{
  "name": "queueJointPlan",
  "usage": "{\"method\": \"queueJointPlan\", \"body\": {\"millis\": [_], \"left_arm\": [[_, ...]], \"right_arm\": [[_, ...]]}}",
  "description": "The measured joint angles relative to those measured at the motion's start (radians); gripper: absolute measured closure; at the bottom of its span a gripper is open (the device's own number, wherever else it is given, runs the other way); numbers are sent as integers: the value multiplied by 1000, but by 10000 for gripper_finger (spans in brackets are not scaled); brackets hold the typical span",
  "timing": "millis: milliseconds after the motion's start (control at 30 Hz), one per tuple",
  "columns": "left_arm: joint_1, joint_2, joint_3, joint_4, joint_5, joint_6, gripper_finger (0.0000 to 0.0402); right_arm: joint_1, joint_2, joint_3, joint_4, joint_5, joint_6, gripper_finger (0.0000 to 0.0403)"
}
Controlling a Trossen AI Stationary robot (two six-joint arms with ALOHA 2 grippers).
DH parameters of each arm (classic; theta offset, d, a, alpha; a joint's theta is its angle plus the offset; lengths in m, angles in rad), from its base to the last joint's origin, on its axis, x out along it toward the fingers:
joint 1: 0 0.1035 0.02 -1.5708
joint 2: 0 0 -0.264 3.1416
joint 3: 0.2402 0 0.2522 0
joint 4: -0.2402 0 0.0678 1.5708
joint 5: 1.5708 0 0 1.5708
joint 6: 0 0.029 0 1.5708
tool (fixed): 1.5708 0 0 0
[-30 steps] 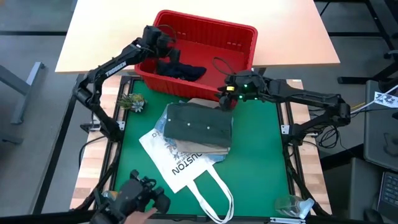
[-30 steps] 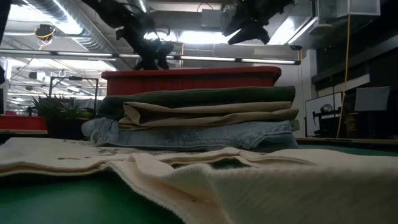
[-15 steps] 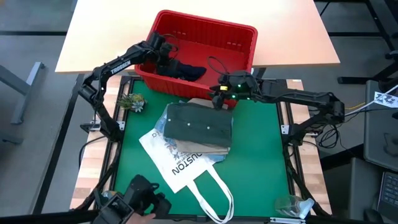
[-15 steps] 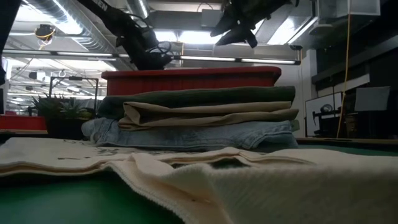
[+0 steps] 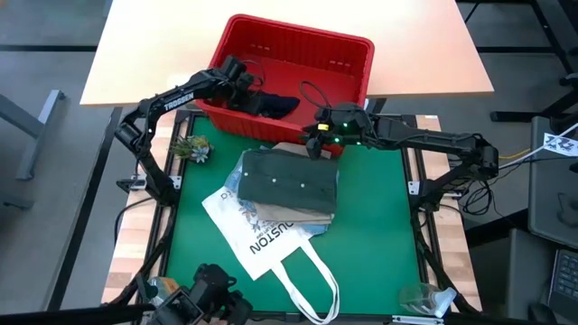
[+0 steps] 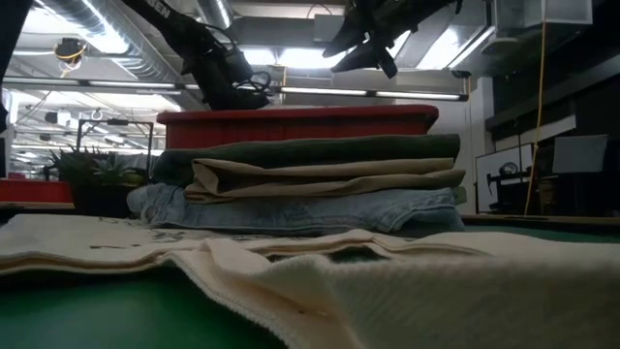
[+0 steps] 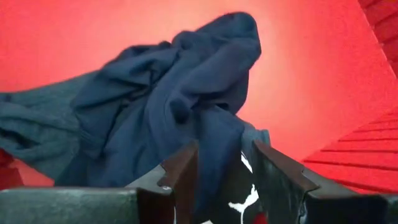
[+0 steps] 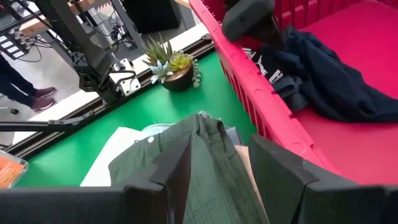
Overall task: Fold Laundry from Bin
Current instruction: Fold the dark blue boxers
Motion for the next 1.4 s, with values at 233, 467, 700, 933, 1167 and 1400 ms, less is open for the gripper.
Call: {"method": "queueJointPlan", "body": {"millis": [233, 467, 700, 933, 1167, 1400], "left_arm": [[-7, -3, -51, 30, -27, -9, 259], [15, 1, -57, 124, -61, -22, 259], [12, 85, -58, 138, -24, -28, 259], [13, 169, -58, 152, 2, -25, 260], [13, 180, -58, 180, 6, -18, 313], [13, 180, -58, 200, 52, -37, 393]], "right_arm": [[0, 0, 0, 0, 0, 1, 240], [0, 0, 0, -1, 0, 0, 240], [0, 0, 0, -1, 0, 0, 240], [0, 0, 0, -5, 0, 0, 240], [0, 0, 0, -5, 0, 0, 240], [0, -10, 0, -11, 0, 0, 240]]}}
